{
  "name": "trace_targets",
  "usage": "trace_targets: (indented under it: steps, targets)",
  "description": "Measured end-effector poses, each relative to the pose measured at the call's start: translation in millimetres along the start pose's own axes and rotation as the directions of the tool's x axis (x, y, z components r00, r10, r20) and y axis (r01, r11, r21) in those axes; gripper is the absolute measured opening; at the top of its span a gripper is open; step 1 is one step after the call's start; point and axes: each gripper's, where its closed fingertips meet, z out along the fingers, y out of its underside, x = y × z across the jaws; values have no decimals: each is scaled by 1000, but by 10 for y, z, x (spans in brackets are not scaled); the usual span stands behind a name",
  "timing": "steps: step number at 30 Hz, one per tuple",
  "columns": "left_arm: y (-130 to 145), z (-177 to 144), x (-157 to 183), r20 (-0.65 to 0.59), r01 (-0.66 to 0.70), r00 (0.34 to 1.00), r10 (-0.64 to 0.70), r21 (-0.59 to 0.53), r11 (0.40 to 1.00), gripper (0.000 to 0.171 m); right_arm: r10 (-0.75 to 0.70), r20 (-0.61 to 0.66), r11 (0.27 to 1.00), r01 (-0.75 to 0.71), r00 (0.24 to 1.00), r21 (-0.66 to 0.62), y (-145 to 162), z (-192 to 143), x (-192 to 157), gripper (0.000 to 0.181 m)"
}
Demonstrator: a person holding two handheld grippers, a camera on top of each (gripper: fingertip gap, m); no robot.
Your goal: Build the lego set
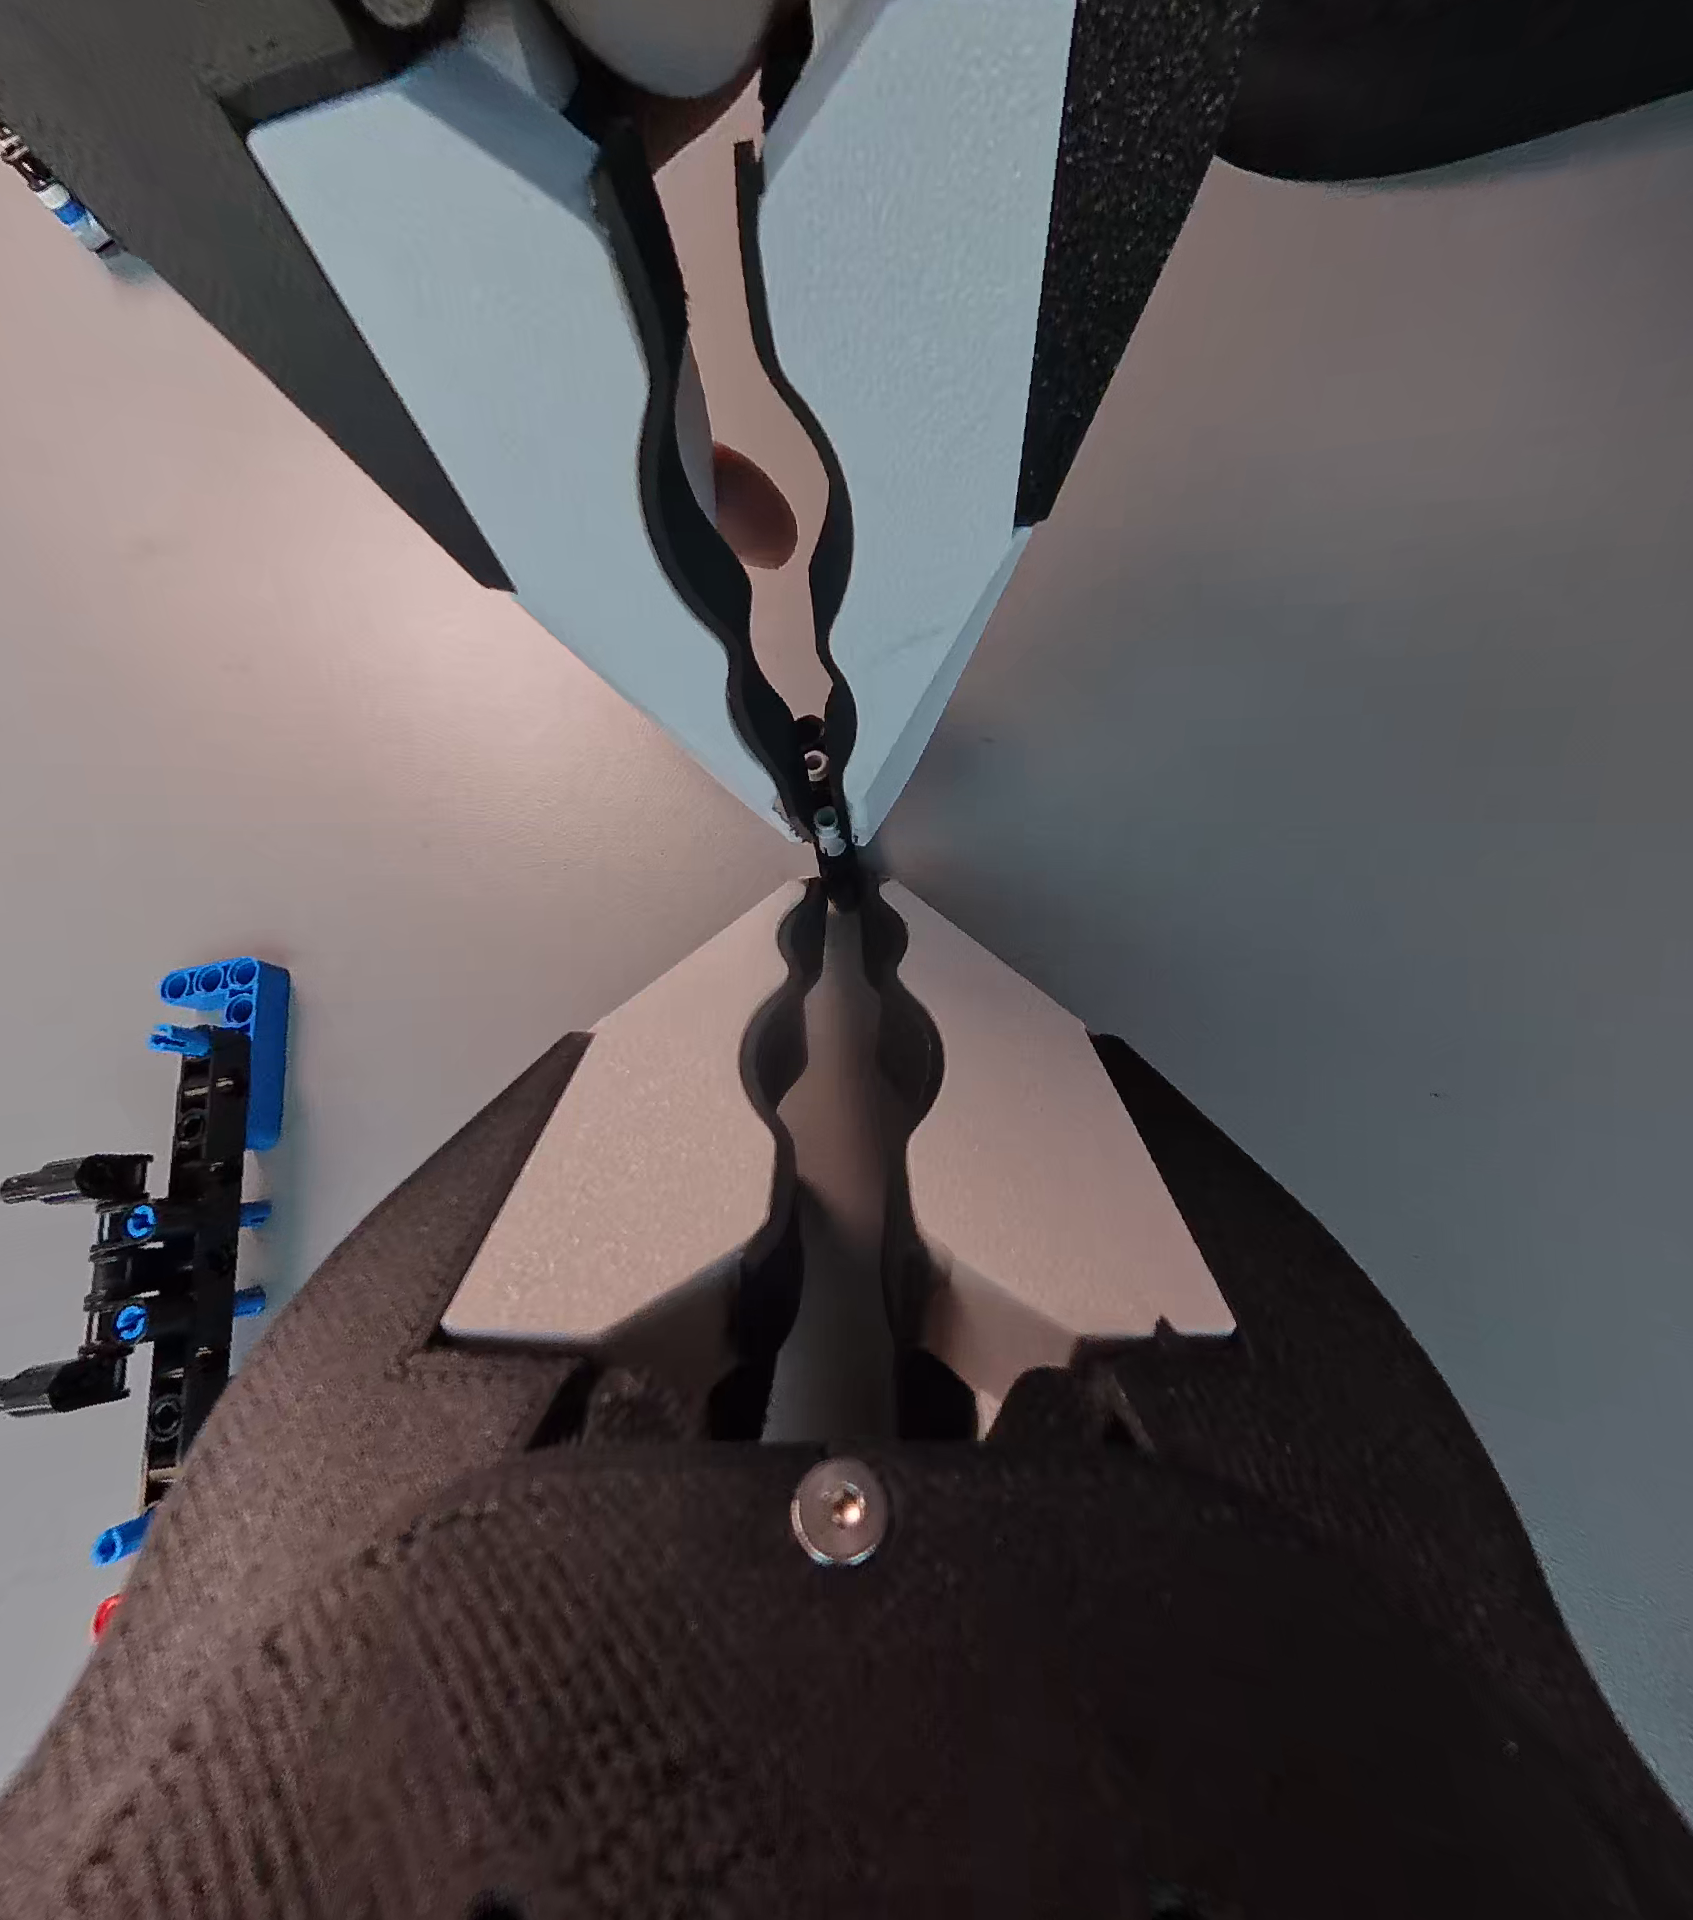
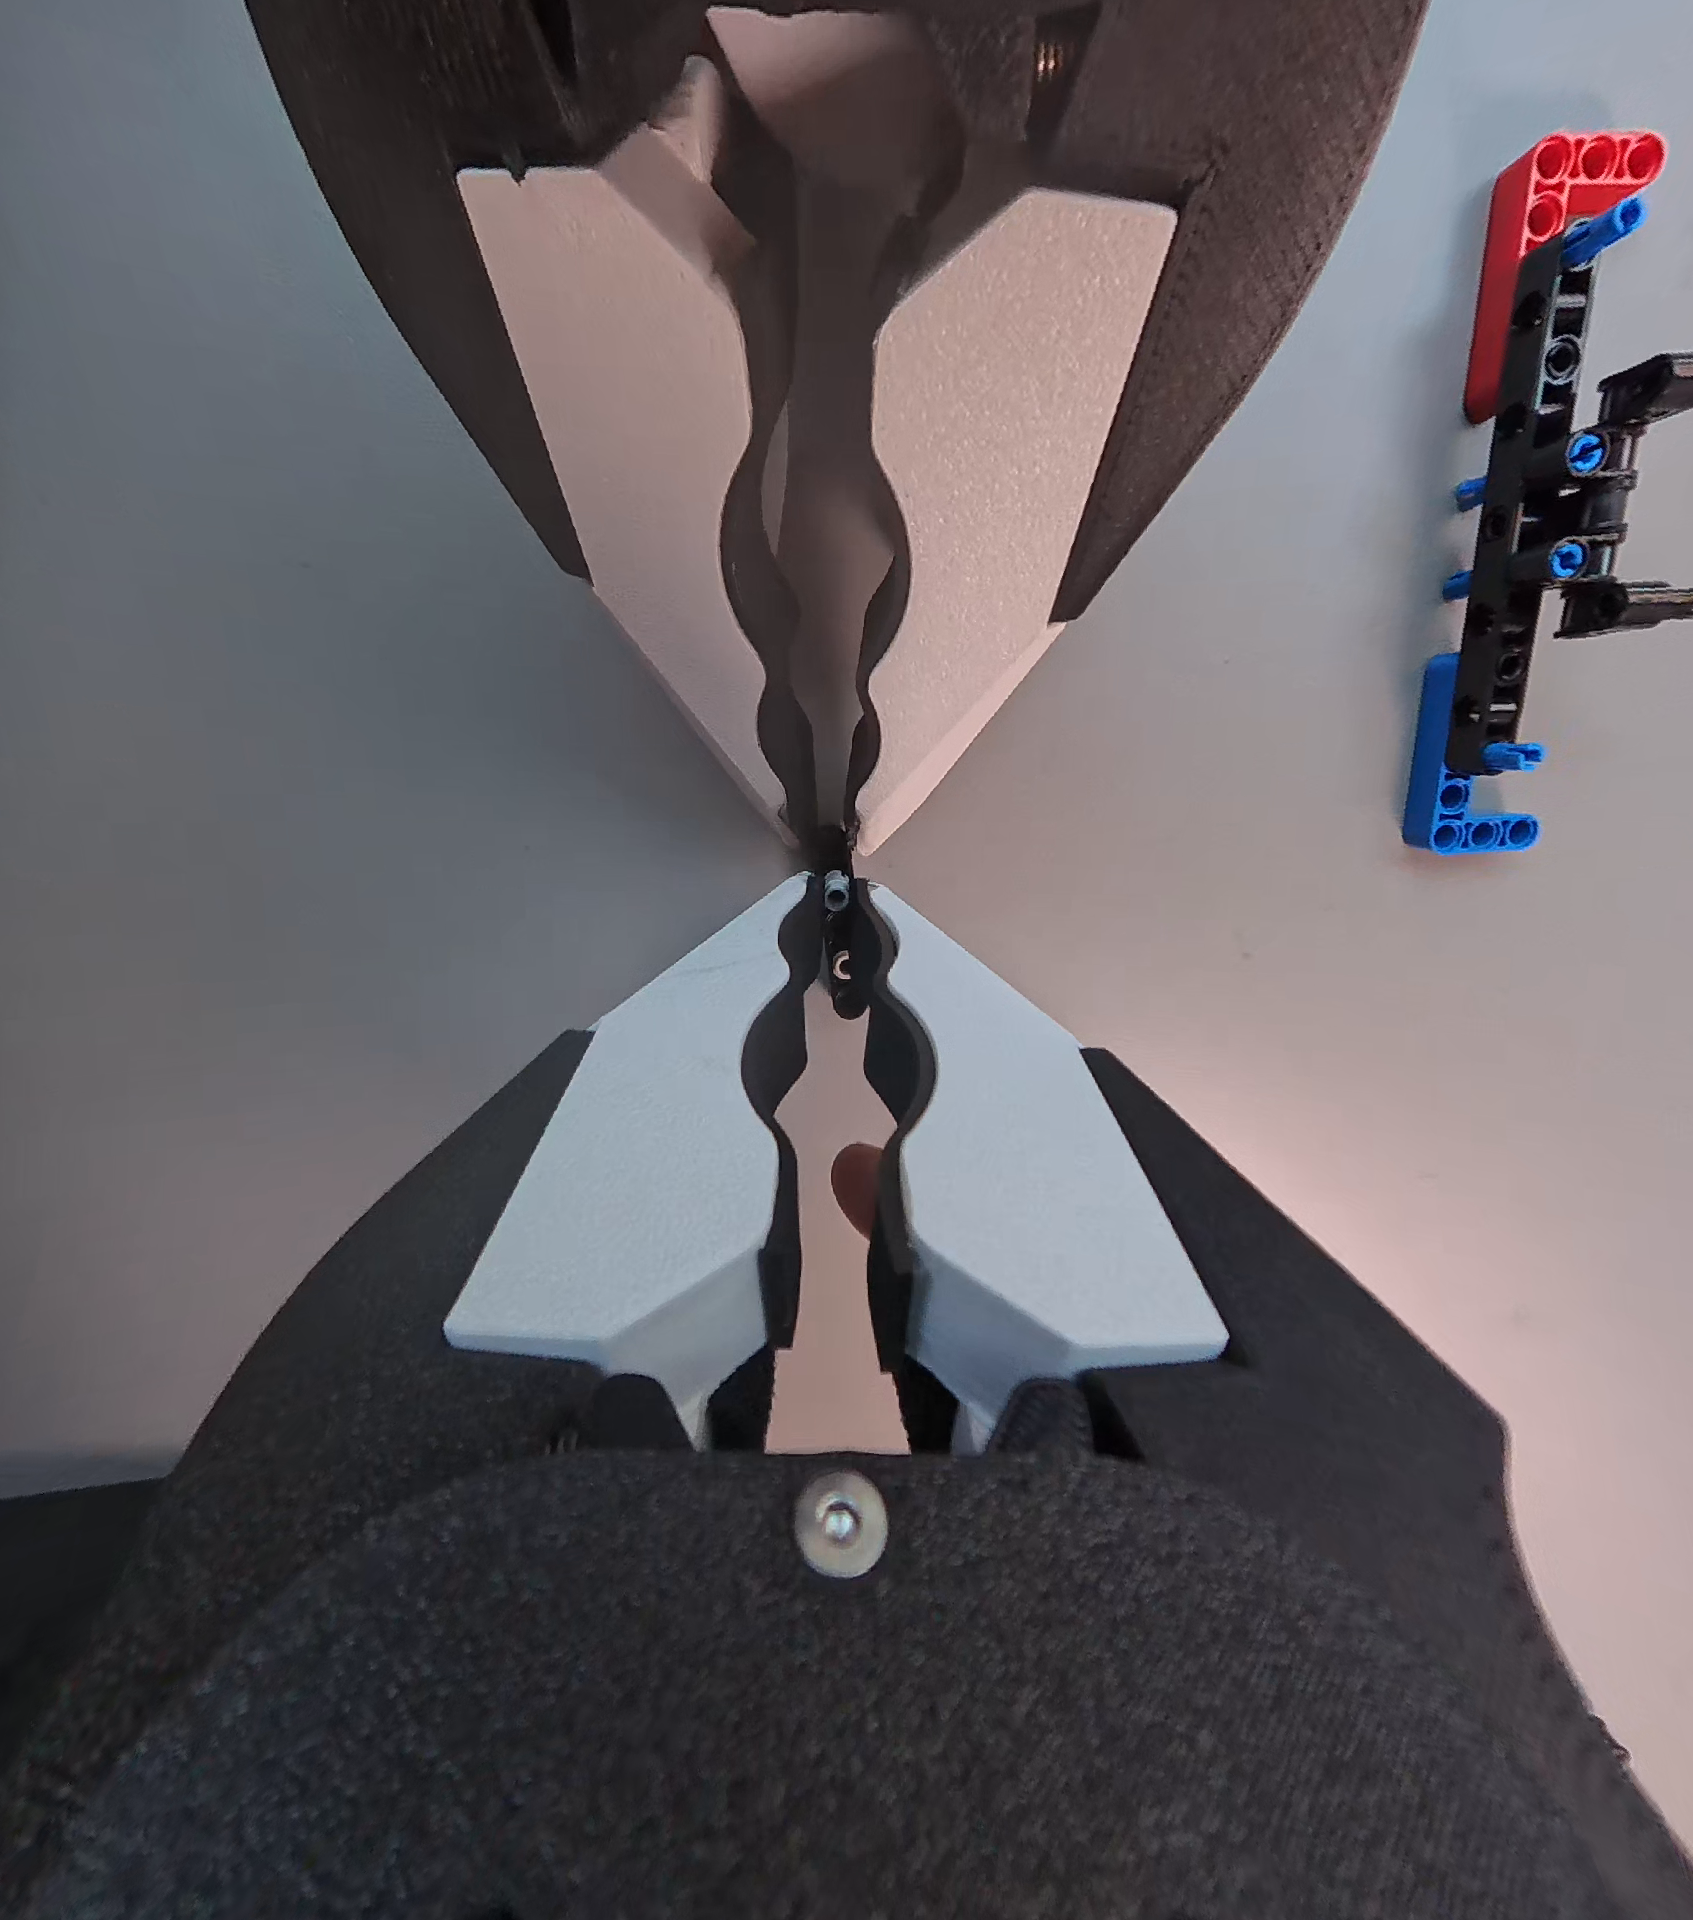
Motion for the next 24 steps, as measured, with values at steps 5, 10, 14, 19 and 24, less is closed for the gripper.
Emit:
trace_targets:
  steps: [5,10,14,19,24]
  targets:
    - [0,0,0,-4,3,1000,-3,7,1000,5,-3,2,1000,3,1000,11,-14,5,1,2]
    - [-1,0,-1,-1,-1,1000,1,9,1000,5,-14,-11,1000,14,1000,21,-16,7,0,2]
    - [-1,0,-1,-1,-2,1000,2,10,1000,5,-38,-25,999,39,999,17,-15,8,-2,2]
    - [1,-3,-6,5,-11,1000,11,9,1000,5,-83,-24,997,82,996,-6,13,32,-5,2]
    - [4,-2,-12,-4,10,1000,-10,13,1000,5,-76,-4,997,76,997,-1,2,37,-2,2]
